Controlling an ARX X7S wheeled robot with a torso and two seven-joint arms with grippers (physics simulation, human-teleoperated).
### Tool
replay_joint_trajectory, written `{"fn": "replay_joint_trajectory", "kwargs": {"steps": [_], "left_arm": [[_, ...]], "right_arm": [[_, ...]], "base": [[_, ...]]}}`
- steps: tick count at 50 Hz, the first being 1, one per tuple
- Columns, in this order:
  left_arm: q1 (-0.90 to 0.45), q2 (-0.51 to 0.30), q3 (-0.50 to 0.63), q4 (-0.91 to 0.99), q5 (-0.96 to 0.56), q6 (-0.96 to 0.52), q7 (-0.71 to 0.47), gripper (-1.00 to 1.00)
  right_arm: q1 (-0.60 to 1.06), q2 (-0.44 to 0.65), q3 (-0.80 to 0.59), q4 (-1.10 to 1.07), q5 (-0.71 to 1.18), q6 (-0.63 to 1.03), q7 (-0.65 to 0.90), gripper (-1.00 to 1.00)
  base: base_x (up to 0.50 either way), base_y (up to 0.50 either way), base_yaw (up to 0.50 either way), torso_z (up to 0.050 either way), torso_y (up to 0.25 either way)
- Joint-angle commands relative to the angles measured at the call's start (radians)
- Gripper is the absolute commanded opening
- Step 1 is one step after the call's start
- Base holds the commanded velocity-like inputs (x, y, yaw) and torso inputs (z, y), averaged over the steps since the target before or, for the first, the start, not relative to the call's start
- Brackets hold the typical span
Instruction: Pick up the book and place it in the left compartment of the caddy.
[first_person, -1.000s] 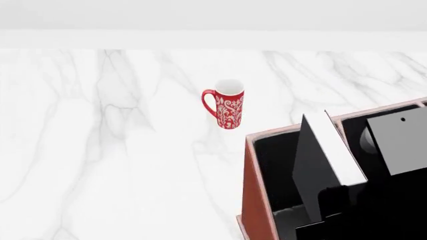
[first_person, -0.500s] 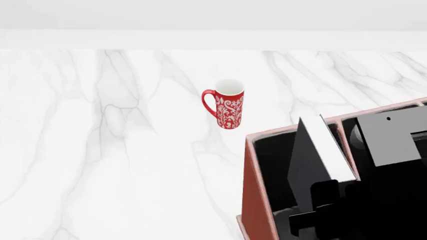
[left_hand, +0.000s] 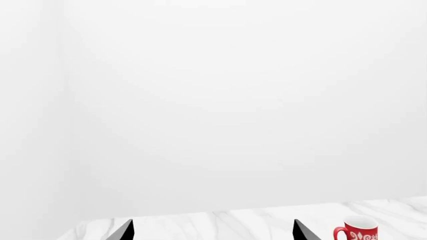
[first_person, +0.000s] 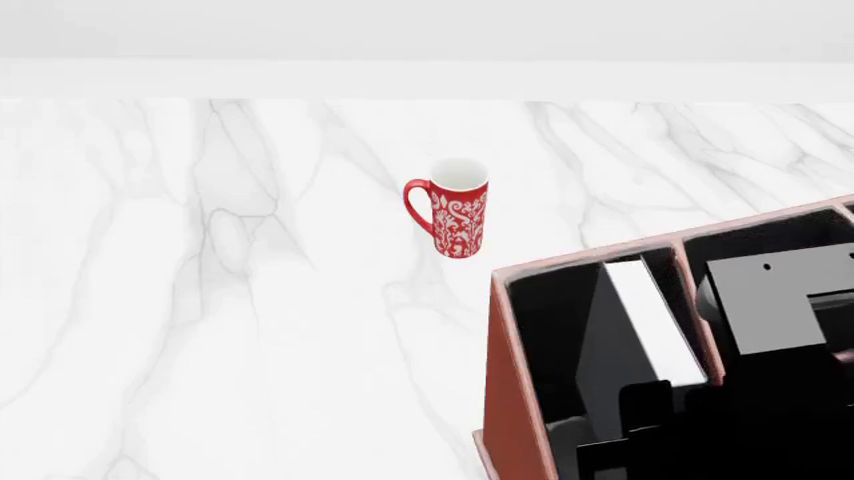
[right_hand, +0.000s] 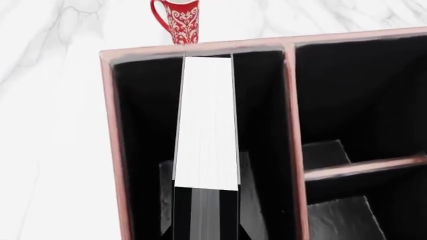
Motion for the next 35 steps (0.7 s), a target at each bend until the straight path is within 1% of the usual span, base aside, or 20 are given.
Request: {"fn": "replay_joint_trajectory", "kwargs": {"steps": [1,8,19,35], "left_arm": [[0.005,-0.004,-0.002,0.004,-0.005,0.003,-0.002,1.0],[0.006,-0.006,-0.001,0.004,-0.006,0.006,-0.004,1.0],[0.006,-0.008,0.001,0.003,-0.007,0.01,-0.007,1.0],[0.01,-0.014,-0.001,0.006,-0.013,0.013,-0.011,1.0]], "right_arm": [[-0.012,0.002,0.011,-0.002,-0.061,-0.016,-0.035,-1.0],[-0.03,0.008,0.011,-0.003,-0.071,-0.029,-0.044,-1.0],[-0.053,0.004,-0.007,0.009,-0.137,-0.06,-0.082,-1.0],[-0.086,-0.024,-0.044,0.038,-0.225,-0.11,-0.147,-1.0]], "base": [[0.0,0.0,0.0,0.0,0.0],[0.0,0.0,0.0,0.0,0.001],[0.0,0.0,0.0,0.001,0.001],[0.0,0.0,0.0,0.0,0.001]]}}
